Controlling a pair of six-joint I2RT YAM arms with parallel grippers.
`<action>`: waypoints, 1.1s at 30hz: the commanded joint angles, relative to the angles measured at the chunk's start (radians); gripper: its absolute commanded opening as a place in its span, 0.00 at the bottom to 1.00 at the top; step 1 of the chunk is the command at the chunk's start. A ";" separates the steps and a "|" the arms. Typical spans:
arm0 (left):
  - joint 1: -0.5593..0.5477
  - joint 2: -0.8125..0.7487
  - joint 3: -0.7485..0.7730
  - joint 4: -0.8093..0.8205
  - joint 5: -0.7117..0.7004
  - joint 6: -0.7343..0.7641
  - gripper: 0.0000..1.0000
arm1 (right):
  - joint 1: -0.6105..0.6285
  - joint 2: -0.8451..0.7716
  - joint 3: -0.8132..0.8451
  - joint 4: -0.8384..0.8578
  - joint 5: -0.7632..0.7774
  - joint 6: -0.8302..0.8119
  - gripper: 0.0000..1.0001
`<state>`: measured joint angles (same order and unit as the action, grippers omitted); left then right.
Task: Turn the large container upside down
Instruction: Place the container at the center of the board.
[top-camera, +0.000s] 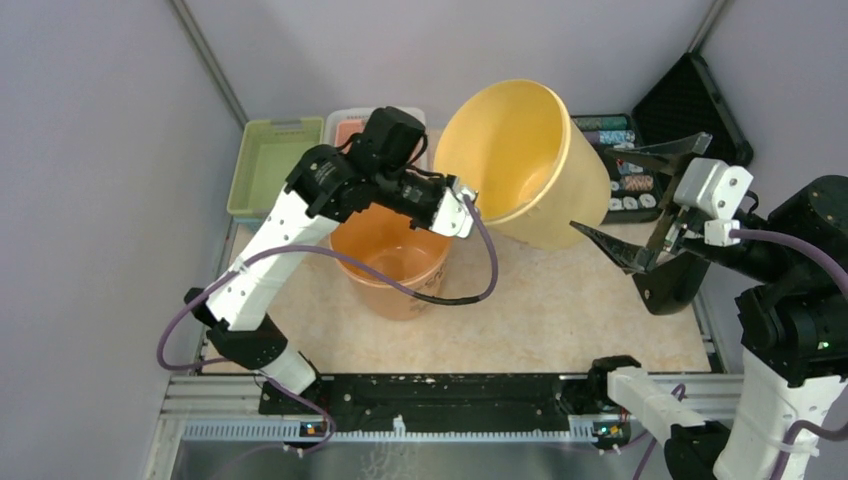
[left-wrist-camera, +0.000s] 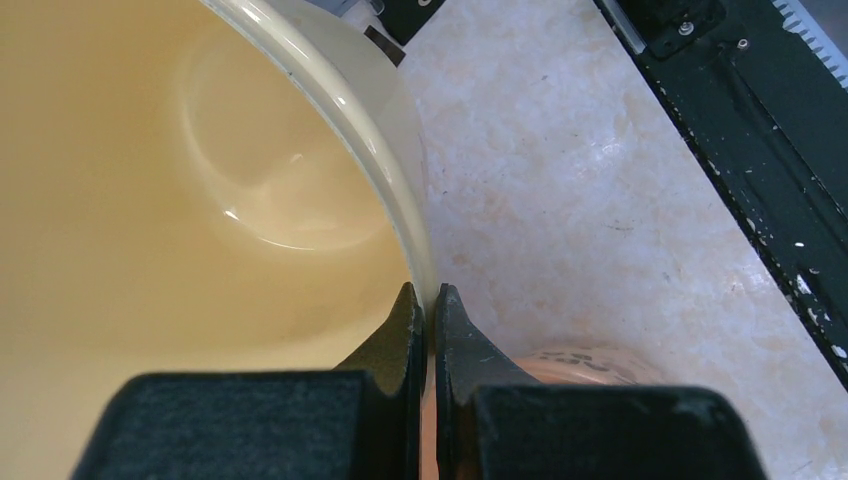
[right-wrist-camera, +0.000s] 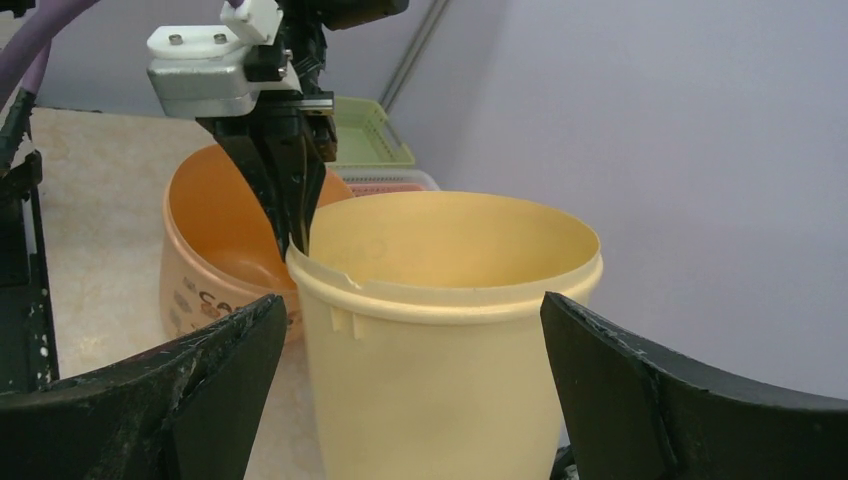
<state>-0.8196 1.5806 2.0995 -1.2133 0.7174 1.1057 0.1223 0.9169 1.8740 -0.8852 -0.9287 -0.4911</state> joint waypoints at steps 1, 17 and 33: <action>-0.039 0.027 0.003 0.140 0.002 0.029 0.00 | 0.007 -0.006 -0.020 -0.011 -0.025 -0.030 0.99; -0.201 0.187 -0.058 0.153 -0.224 0.075 0.00 | 0.008 -0.033 -0.002 -0.083 -0.006 -0.096 0.99; -0.220 0.266 -0.042 0.206 -0.252 0.038 0.18 | 0.016 -0.046 -0.007 -0.108 0.006 -0.112 0.99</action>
<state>-1.0302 1.8637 2.0304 -1.1126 0.4545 1.1309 0.1246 0.8761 1.8530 -0.9966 -0.9260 -0.5850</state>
